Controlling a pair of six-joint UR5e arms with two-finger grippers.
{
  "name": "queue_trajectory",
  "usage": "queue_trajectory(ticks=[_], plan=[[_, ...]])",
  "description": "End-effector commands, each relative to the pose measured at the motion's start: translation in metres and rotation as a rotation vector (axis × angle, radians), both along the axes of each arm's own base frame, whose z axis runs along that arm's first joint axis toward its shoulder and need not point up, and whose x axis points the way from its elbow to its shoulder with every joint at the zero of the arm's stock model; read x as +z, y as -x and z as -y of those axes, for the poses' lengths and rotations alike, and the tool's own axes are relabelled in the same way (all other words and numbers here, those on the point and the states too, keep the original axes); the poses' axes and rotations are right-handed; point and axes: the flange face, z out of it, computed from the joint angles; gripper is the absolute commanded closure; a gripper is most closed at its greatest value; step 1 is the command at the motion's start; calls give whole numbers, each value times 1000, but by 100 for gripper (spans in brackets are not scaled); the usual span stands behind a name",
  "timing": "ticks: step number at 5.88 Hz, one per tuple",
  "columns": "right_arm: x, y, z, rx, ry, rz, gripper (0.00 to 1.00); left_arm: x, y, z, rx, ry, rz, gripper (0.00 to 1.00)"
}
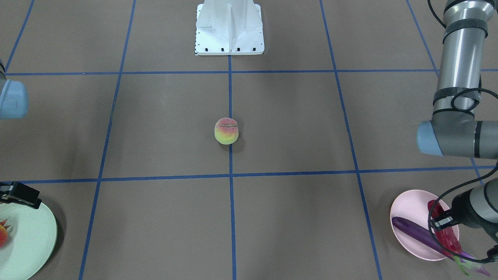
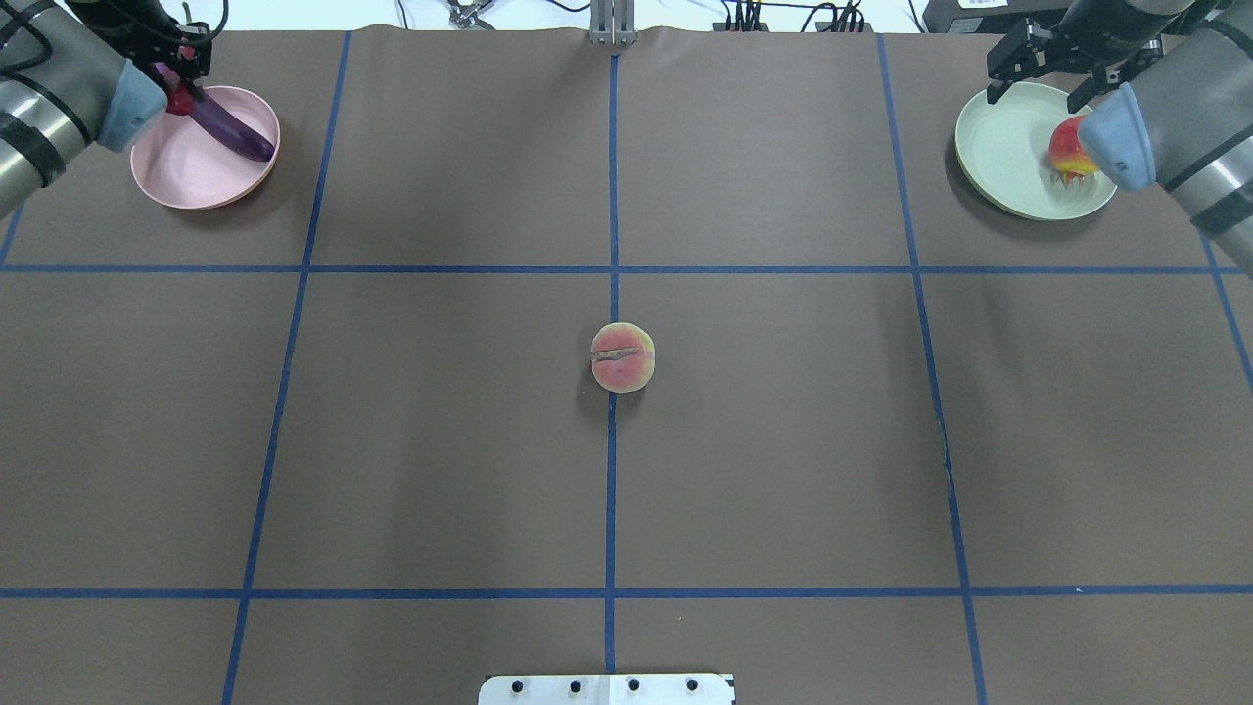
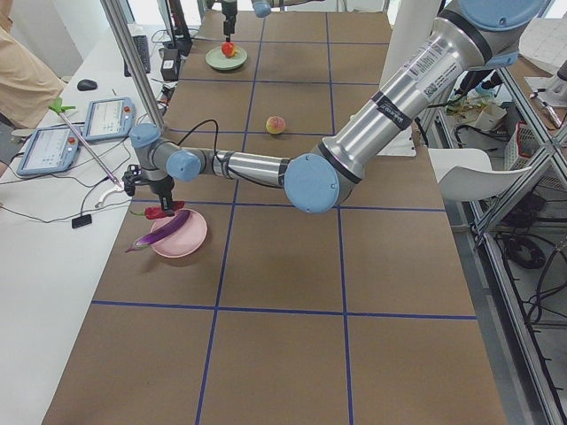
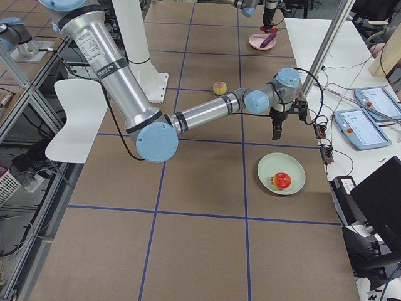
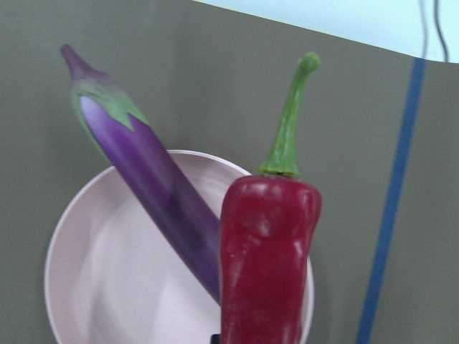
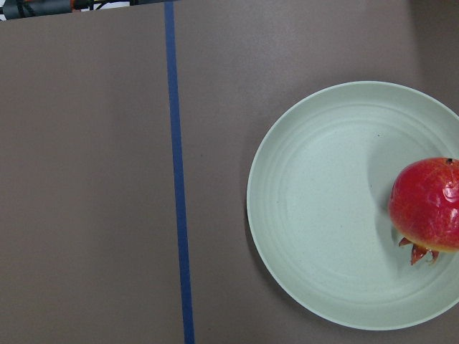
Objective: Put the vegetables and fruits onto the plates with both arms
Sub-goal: 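Place the chili on the pink plate while the right gripper releases the mango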
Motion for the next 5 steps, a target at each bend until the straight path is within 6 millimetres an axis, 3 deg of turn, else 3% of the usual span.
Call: queue_trajectory(ticks=[1, 2, 3, 4, 5], plan=[[-5, 5, -11, -5, -8, 9, 0, 25, 3, 0, -129, 121, 41, 93], [-14, 4, -17, 11, 7, 20, 0, 22, -10, -4, -263, 232, 32, 93], [-33, 1, -29, 14, 21, 14, 0, 26, -9, -10, -437, 332, 15, 93], [-46, 2, -37, 11, 18, 13, 0, 50, -46, -33, -578, 347, 35, 93], [-49, 1, -39, 10, 12, 17, 0, 52, -61, -39, -610, 344, 40, 72]])
